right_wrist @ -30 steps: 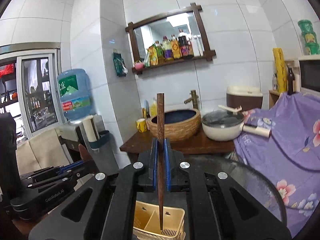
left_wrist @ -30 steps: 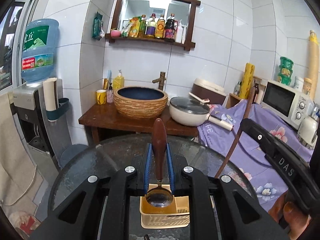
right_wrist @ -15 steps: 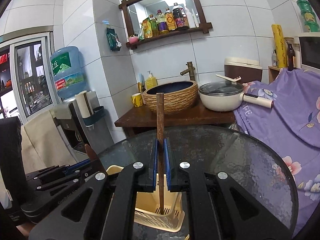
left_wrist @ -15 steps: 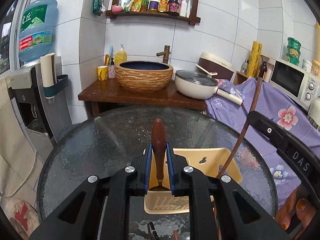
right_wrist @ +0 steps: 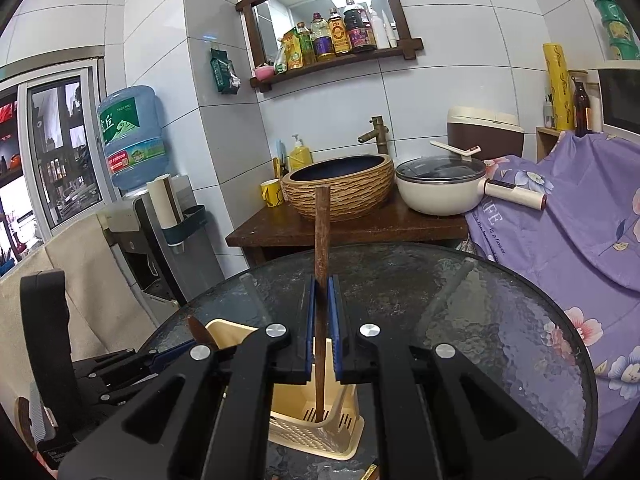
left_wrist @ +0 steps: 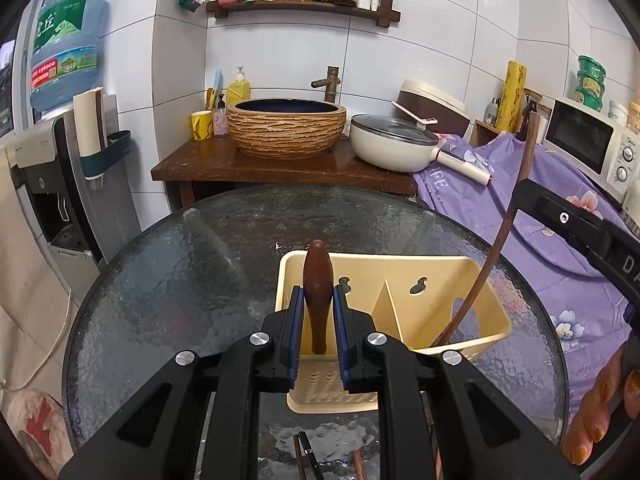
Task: Organize utensils
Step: 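Open the left tool to leave the ladle in the holder while the right tool releases the chopstick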
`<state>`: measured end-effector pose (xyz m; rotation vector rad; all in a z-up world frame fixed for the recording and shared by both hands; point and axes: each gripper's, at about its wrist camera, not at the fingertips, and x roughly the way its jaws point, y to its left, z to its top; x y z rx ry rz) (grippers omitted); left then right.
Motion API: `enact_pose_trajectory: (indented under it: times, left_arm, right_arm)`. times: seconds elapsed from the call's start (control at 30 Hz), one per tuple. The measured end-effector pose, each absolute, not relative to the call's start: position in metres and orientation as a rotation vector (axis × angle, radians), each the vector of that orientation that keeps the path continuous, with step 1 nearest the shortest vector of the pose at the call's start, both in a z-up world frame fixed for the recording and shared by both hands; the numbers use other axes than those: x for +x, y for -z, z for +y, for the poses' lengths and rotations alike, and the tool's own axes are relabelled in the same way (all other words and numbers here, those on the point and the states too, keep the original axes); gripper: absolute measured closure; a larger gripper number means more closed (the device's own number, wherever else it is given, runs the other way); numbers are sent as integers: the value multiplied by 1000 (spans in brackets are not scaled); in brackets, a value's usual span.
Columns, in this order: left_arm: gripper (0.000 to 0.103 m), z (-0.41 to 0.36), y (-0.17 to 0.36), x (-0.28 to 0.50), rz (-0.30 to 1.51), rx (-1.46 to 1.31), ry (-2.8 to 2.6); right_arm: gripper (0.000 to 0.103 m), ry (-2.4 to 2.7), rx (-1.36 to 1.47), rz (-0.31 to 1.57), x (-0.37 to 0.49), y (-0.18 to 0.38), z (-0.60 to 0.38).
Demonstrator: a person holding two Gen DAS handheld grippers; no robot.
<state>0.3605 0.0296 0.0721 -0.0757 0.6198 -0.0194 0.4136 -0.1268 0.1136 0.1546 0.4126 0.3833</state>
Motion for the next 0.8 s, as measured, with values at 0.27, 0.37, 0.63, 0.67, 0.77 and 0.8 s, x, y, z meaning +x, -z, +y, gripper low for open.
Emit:
enact_pose_trajectory:
  times: [0.27, 0.37, 0.63, 0.67, 0.77, 0.8]
  left_arm:
    - [82, 28, -80, 352, 583, -67, 41]
    - [64, 28, -87, 344, 552, -52, 42]
    - [10, 46, -95, 300, 456, -112, 10]
    - [8, 48, -95, 292, 445, -117, 11]
    - [6, 51, -88, 273, 449, -103, 3]
    - [6, 51, -84, 268, 462, -95, 0]
  right_arm:
    - [85, -369, 178, 445, 416, -107, -137]
    - [42, -370, 192, 430, 411, -108, -142]
    - [18, -362, 177, 388, 375, -109, -155]
    - [16, -365, 171, 393, 372, -107, -156]
    - [16, -373, 142, 427, 355, -97, -157]
    - [16, -377, 135, 439, 348, -92, -158]
